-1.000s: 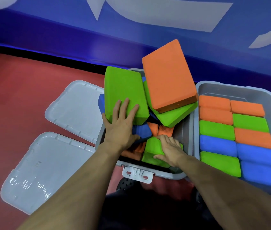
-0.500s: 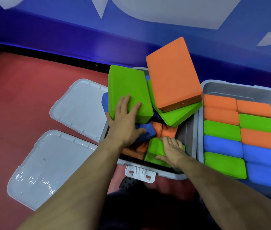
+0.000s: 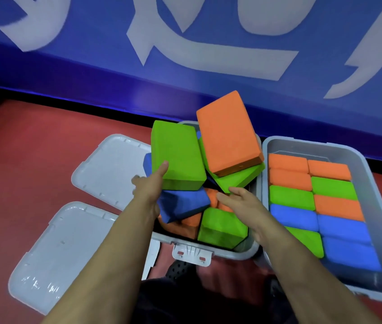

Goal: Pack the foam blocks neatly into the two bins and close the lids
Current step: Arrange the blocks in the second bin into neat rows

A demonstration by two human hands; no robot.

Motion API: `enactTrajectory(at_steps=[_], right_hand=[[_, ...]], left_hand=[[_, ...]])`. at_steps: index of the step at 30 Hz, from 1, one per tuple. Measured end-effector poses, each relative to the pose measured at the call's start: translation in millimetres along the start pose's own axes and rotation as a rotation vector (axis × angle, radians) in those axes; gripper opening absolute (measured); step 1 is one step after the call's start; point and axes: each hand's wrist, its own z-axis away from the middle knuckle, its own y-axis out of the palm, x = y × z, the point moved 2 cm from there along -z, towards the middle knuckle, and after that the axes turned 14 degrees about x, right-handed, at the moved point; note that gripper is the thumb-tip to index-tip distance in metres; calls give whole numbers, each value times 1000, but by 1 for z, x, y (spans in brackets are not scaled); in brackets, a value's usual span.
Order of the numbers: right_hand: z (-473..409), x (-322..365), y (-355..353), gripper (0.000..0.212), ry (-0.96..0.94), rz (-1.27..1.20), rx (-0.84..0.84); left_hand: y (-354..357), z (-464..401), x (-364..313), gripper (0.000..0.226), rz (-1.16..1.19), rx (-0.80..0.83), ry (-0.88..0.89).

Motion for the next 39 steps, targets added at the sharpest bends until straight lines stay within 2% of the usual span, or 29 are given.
enactTrajectory(at_steps=[2, 4, 7, 8, 10, 11, 16, 19, 25, 30, 32, 35, 37, 39], right_hand=[[3, 20, 1, 73, -72, 236, -71], [3, 39, 4, 75, -156, 458, -137], [-2, 49, 5, 76, -173, 516, -92], [-3, 48, 3, 77, -147, 515, -67], [-3, 44, -4, 78, -108, 517, -39], [-4, 43, -8, 79, -100, 518, -37], [-10, 38, -15, 77, -111, 530, -25], [-12, 36, -11, 75, -95, 537, 12], [-16, 34, -8, 74, -91, 509, -4], [-14, 38, -13, 73, -75, 515, 11], [-14, 37, -13, 73, -59, 520, 22], [-14, 35, -12, 78, -37, 523, 48], [-14, 35, -10, 77, -27, 534, 71], [-14, 35, -7, 73, -29, 539, 85]], left_hand=[[-6, -8, 4, 146, 130, 67, -87], [-4, -6, 10, 138, 77, 95, -114], [3, 0, 12, 101, -1, 113, -49], [4, -2, 11, 100, -1, 116, -42], [0, -14, 14, 117, -5, 92, -38], [-2, -18, 17, 118, -5, 92, -33], [-8, -42, 34, 98, -25, 76, -12], [1, -28, 31, 96, 14, 116, -2], [10, -7, 36, 70, 22, 151, -49], [2, -13, 30, 104, -29, 139, -90], [-5, -12, 32, 109, -66, 235, -224], [-13, -6, 38, 103, -176, 422, -375], [-11, -1, 35, 97, -181, 473, -366], [-6, 1, 31, 86, -85, 492, -314]])
